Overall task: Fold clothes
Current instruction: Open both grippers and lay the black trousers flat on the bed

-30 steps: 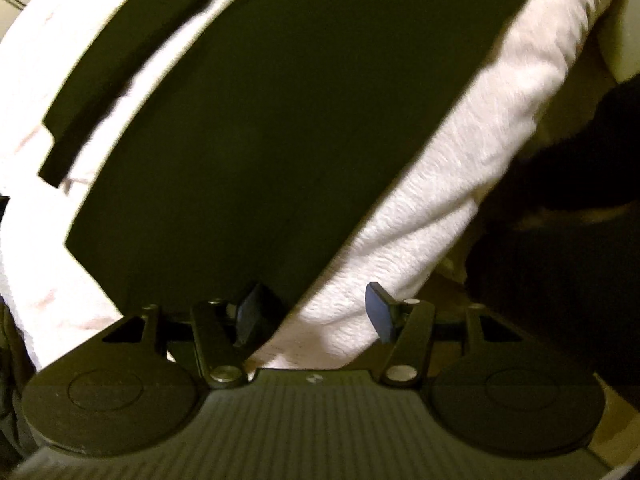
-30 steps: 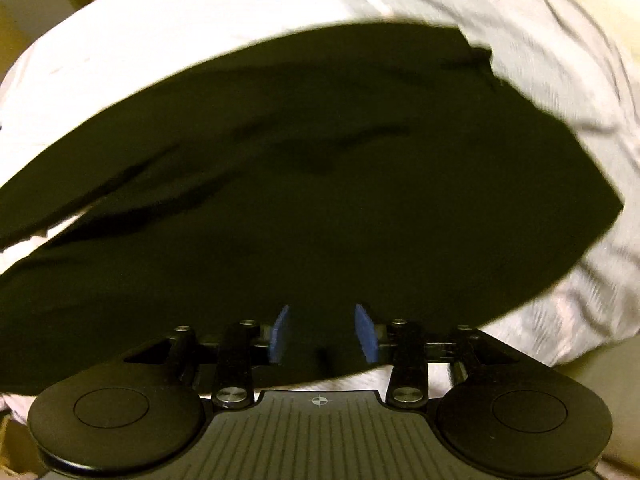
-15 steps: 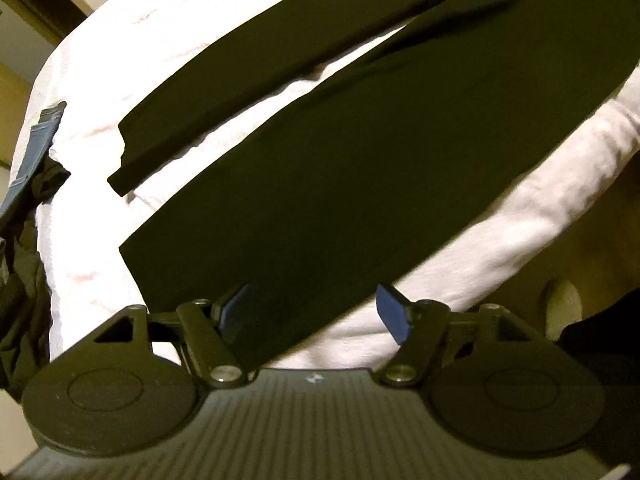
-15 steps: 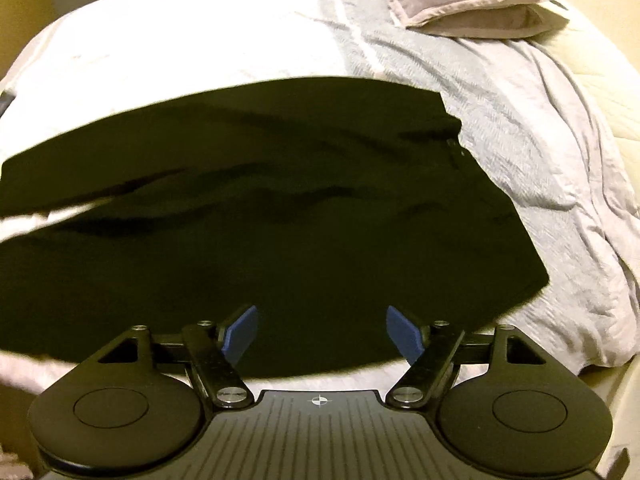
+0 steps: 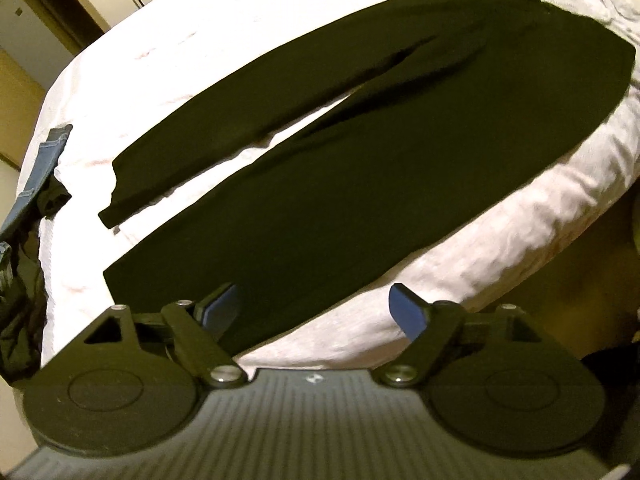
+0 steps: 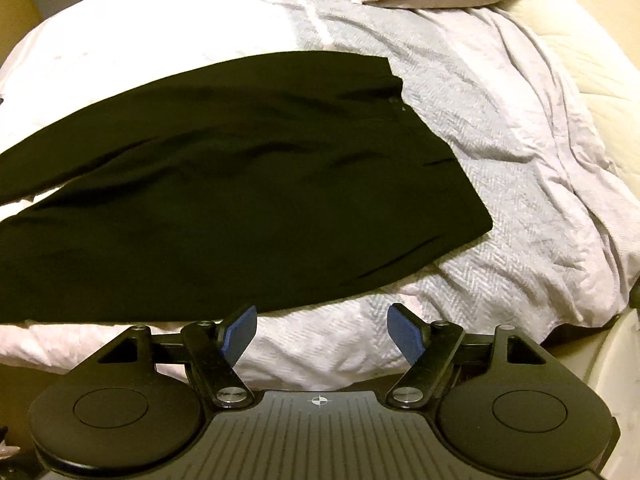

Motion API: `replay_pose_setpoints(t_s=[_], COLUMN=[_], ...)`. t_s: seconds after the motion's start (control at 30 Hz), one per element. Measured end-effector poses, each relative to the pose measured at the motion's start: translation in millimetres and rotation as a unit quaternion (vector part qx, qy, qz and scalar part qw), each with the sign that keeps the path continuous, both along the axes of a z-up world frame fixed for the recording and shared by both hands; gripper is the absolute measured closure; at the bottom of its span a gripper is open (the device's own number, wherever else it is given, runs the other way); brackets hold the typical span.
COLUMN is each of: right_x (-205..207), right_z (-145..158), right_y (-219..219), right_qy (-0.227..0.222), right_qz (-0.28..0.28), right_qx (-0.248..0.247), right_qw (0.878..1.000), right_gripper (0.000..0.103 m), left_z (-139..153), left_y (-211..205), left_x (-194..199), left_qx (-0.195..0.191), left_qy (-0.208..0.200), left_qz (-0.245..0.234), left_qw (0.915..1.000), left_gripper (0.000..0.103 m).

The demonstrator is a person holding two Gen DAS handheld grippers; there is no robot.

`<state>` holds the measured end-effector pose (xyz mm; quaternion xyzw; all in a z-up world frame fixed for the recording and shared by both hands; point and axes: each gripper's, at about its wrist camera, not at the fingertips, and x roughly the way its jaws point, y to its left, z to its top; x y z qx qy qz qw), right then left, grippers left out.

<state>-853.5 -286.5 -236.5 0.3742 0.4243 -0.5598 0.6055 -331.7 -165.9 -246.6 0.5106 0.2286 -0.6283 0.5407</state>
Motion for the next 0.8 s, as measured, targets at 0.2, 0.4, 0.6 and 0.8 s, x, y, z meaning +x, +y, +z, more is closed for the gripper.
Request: replay_pose_setpoints(t_s=[0.2,0.4,0.6,0.8], right_x=[-3.7,-4.8,-0.6,23.2], right_z=[-0.9,-3.6,-9.2,-19.7], right_y=[2.9,3.6,2.3,12.5], right_qy=[-0.005,-0.010,-0.007,0.032], right_qz=[0.002,0.000,0.011,0.093], right_qx=[0.000,0.001,0.001,-0.050], right_qw=[1.000,1.000,1.000,0.994], right_gripper=[0.028,0.028,0.028,0.028], left_z=[2.2,0.8,-4.5,-40.0], left_y=[-2.5,-2.8,4.8,31.2], left_x=[-12.0,-12.4,-2.0,14.6], left_qx=[-0.004,-0.003,-0.012,-0.020], left_qy=[-0.001,-0.011,-0.039,-0.170], left_qz=[-0.009,-0.015,-0.027,-0.112], left_qw=[0.9999,0.9998,0.9988,0.9790], left_gripper=[0.021,0.021,0.021,0.021])
